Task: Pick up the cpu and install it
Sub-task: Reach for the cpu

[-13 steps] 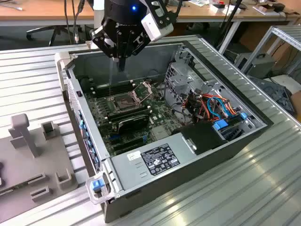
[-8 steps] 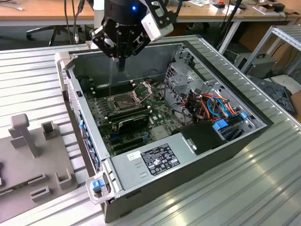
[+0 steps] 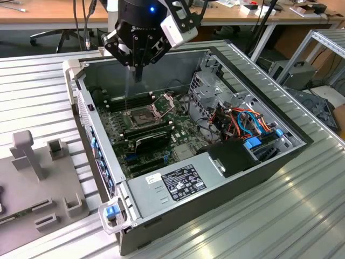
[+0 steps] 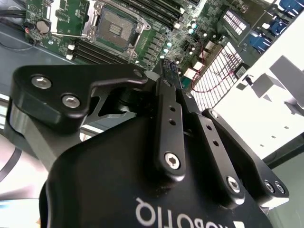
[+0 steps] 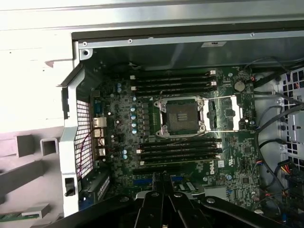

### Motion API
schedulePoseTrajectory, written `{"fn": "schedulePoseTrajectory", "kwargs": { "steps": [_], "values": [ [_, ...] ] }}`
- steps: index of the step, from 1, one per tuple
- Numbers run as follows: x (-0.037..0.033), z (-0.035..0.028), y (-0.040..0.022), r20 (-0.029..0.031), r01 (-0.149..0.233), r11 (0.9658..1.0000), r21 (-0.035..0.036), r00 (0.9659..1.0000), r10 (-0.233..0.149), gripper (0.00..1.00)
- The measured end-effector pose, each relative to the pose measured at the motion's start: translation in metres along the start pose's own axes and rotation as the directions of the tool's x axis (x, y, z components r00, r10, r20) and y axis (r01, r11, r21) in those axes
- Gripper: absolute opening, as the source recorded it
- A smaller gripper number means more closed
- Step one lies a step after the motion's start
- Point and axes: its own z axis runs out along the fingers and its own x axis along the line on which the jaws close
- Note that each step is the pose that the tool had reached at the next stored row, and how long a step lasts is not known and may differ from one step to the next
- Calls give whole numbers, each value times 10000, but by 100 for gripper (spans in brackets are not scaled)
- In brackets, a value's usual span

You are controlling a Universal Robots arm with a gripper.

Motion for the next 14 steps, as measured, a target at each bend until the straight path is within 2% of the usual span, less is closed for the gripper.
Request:
{"fn": "schedulePoseTrajectory", "kwargs": {
  "steps": [14],
  "values": [
    [53, 0, -4, 1, 0, 10000, 0, 10000, 0, 11]
  ]
}}
